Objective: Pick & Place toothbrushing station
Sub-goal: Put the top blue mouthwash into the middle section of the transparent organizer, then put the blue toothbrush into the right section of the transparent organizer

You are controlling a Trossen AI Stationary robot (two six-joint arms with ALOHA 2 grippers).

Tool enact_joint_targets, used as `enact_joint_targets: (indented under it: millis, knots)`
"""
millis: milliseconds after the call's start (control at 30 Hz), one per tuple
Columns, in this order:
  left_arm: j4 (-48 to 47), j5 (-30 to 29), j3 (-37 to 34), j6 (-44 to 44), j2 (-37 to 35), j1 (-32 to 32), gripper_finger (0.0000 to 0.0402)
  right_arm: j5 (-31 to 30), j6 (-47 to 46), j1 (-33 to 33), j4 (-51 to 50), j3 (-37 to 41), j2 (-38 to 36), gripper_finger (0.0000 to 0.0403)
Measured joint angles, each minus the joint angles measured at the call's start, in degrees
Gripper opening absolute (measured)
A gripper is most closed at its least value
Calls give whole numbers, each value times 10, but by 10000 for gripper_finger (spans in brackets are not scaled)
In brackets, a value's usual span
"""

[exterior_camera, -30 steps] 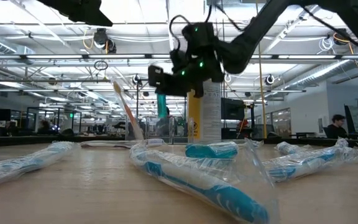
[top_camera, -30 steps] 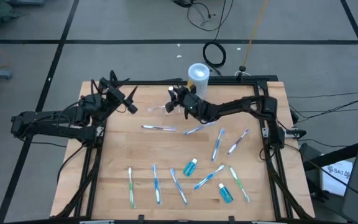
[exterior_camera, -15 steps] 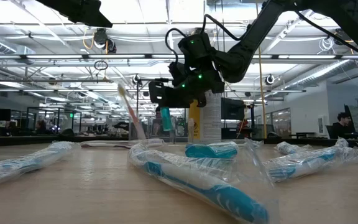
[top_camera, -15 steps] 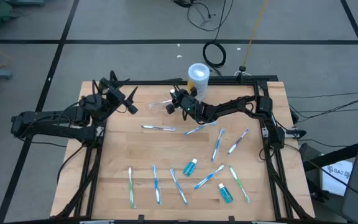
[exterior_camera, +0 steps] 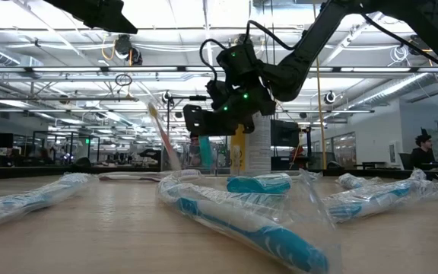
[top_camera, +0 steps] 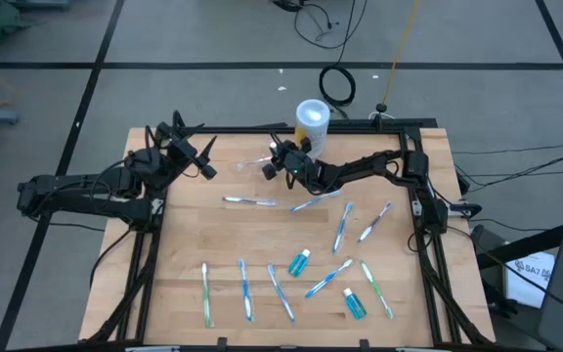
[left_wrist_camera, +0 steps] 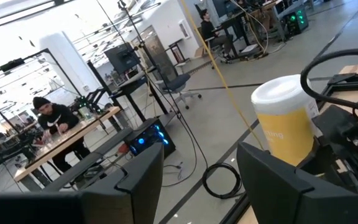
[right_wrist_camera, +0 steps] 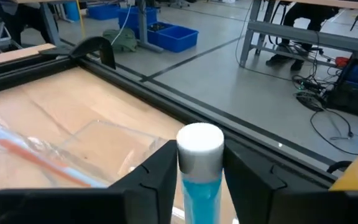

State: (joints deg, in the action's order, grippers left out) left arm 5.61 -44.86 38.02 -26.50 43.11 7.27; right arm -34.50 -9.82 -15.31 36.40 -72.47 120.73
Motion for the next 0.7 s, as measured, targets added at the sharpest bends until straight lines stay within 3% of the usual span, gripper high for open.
enact_joint_targets:
  millis: [233, 700]
  knots:
    - [0, 0, 0, 0, 0, 0, 209, 0, 0, -1, 1, 0, 0, 153]
    - [0, 0, 0, -3, 0, 0, 209, -2, 46, 1, 1, 0, -25, 155]
